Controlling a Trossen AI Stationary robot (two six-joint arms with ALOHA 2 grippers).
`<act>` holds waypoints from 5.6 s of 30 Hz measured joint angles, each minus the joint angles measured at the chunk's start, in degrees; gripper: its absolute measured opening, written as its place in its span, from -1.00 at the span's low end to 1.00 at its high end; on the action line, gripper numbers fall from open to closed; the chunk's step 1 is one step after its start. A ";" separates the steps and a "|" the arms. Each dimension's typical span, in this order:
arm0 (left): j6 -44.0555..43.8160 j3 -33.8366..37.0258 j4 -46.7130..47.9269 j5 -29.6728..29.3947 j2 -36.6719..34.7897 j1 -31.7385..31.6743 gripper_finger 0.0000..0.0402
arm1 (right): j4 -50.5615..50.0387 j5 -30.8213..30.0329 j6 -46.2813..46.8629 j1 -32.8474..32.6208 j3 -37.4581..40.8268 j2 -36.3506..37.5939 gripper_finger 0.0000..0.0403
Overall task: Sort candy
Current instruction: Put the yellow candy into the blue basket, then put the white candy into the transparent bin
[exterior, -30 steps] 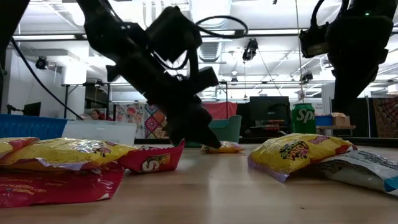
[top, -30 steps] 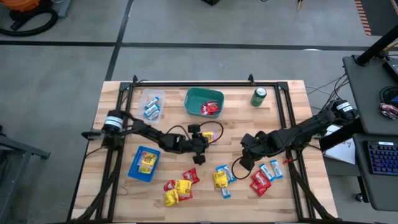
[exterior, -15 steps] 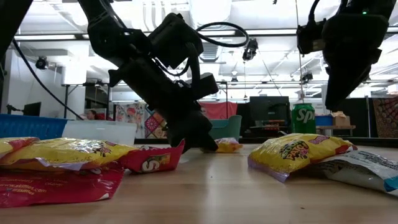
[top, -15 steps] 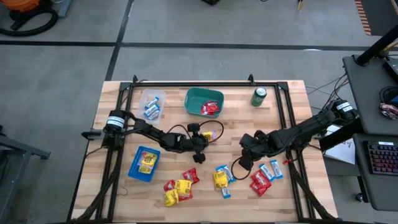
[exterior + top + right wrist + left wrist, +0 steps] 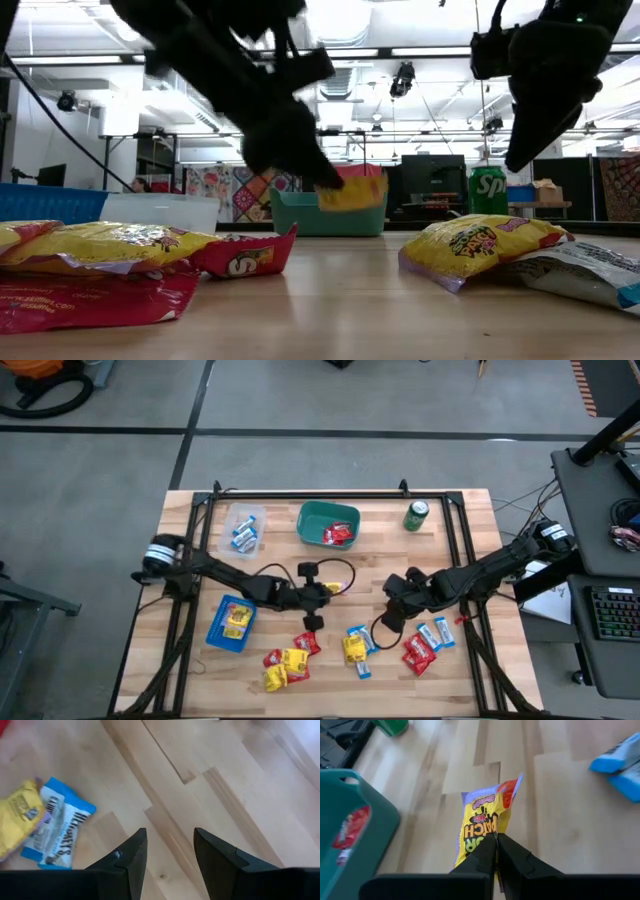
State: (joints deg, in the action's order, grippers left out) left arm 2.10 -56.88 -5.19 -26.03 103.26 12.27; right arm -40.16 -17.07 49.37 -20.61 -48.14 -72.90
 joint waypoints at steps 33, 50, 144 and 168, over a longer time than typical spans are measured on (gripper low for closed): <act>-74.84 -3.73 75.88 19.04 -25.78 19.53 -1.00 | 5.42 -1.06 -3.13 0.01 0.04 0.01 -0.24; -68.92 -4.15 78.78 24.22 -20.43 19.53 -0.57 | 5.83 0.22 -2.74 0.01 0.04 0.01 -0.24; 1.90 -4.88 -0.51 2.19 -5.52 15.86 -0.62 | -3.68 -22.56 7.02 -8.49 -0.05 3.50 -0.96; 3.42 5.31 -21.74 0.42 -6.09 11.25 -0.62 | 33.54 -26.12 -23.72 -4.19 17.80 4.46 -0.93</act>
State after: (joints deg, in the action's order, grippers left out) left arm 5.52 -51.57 -26.93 -25.61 97.17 23.51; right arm -6.62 -43.19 25.65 -24.80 -30.34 -68.45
